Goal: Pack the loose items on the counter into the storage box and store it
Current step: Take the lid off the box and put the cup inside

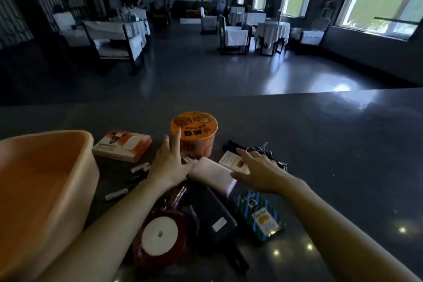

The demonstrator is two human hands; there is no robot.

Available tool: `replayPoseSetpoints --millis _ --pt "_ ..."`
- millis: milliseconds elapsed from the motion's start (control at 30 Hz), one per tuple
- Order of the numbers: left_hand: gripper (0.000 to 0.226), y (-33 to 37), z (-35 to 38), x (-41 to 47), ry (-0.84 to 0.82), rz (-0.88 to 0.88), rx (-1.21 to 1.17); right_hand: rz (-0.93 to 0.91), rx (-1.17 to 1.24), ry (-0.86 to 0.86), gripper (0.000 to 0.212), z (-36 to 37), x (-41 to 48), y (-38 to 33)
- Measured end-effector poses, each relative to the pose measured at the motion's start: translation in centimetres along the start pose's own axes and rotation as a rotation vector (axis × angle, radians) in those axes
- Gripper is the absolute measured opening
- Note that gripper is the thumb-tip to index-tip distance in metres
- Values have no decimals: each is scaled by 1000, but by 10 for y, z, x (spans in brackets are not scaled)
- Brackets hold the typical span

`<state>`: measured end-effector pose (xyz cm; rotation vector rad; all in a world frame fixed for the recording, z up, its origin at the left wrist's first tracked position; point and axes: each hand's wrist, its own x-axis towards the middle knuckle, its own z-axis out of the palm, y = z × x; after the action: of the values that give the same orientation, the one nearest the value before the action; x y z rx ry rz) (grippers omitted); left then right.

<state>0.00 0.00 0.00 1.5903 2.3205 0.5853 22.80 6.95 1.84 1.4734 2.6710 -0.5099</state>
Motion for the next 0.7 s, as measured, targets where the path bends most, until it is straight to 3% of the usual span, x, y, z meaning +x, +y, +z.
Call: replayPoseSetpoints --millis 200,400,700 --pt "109 30 19 40 113 -164 -183 -72 27 -45 78 -8 33 33" --pt "78 37 29 50 331 -147 -272 -102 34 -91 77 -7 52 48" --pt "68 33 -42 25 534 -69 -294 -224 -1 -42 79 -37 71 6"
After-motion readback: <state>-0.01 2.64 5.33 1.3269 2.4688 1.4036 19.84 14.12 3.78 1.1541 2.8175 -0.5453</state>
